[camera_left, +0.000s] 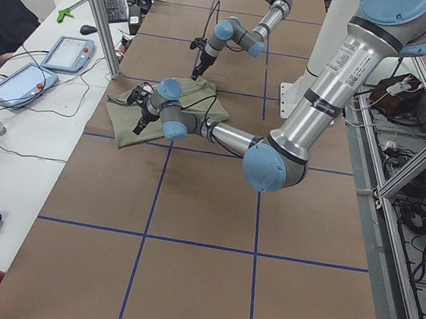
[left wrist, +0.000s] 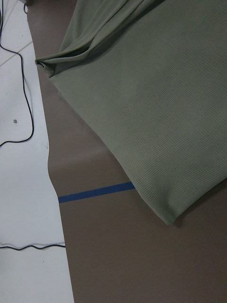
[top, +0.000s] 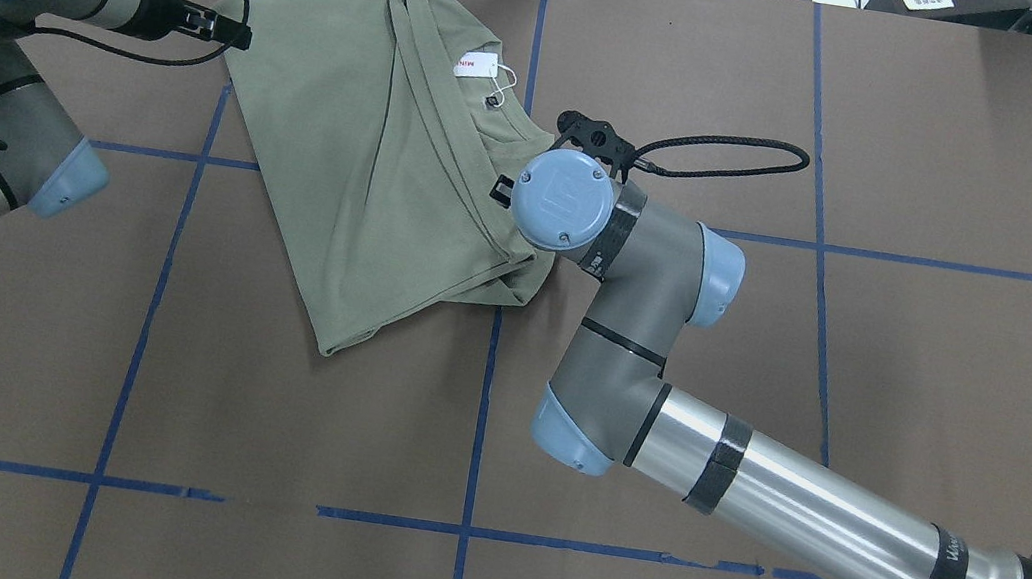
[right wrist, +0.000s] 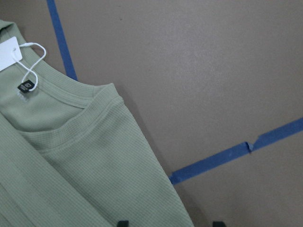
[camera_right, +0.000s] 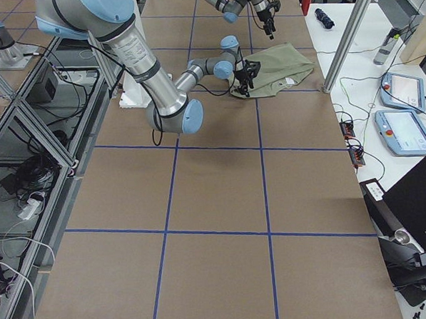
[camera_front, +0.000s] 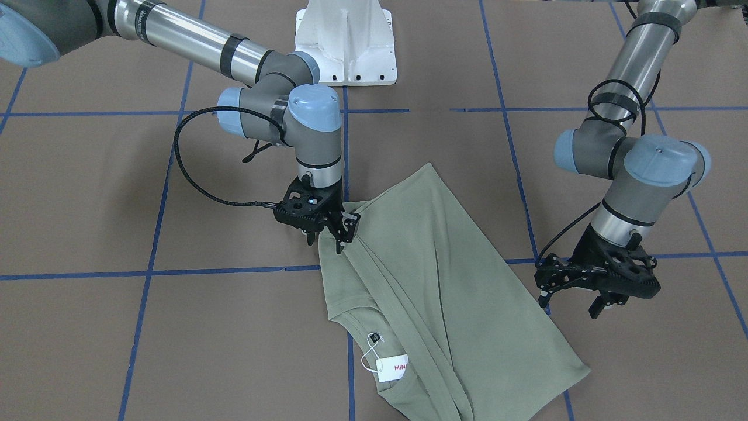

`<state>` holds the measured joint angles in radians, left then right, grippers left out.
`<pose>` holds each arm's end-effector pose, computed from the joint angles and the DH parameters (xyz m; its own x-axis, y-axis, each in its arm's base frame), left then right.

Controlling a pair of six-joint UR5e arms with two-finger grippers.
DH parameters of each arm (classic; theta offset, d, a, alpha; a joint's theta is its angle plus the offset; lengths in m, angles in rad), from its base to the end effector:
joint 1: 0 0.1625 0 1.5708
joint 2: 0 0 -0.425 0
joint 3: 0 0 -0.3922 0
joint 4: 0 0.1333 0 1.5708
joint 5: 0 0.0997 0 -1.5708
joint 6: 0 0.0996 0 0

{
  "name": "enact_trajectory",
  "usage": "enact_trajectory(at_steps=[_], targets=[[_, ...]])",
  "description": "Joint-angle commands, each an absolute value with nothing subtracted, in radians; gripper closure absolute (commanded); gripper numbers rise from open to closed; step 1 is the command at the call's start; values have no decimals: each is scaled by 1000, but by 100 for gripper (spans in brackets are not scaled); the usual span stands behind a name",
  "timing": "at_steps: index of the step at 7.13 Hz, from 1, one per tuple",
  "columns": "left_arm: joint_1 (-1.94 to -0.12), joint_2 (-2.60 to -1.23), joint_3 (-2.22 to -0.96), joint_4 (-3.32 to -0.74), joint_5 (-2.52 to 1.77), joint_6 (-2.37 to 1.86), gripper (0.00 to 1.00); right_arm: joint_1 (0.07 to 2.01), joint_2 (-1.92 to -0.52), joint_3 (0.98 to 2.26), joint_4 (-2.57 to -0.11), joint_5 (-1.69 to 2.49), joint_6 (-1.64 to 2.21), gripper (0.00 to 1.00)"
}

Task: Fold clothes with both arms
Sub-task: 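Push the folded shirt with the right gripper to straighten it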

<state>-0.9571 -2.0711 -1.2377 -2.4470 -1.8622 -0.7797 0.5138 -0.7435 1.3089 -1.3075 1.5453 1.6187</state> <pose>0.3309 -0.6515 0.4320 0.6590 0.2473 -0.7104 0.2439 0.8231 0.5128 -0.6167 -0.5040 0.2339 0.5636 0.3730 0.7370 -0.5353 0.8445 -0.0181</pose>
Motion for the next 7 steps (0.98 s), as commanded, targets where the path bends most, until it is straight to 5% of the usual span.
enact_trajectory(at_steps=[1,2,4,7], targets=[[-956,-2069,-1238,-2447,-1862,-779,0,502,-749,1304,-1313,1545,1611,37],[-956,-2069,-1236,-2447,-1862,-784,0,502,-749,1304,-1313,1545,1611,45],[-956,-2069,-1235,-2447,-1862,-784,0,503,-746,1304,-1312,1545,1612,100],[-954,-2068,-1235,-2453,-1862,-787,0,505,-745,1333,-1322,1551,1606,100]])
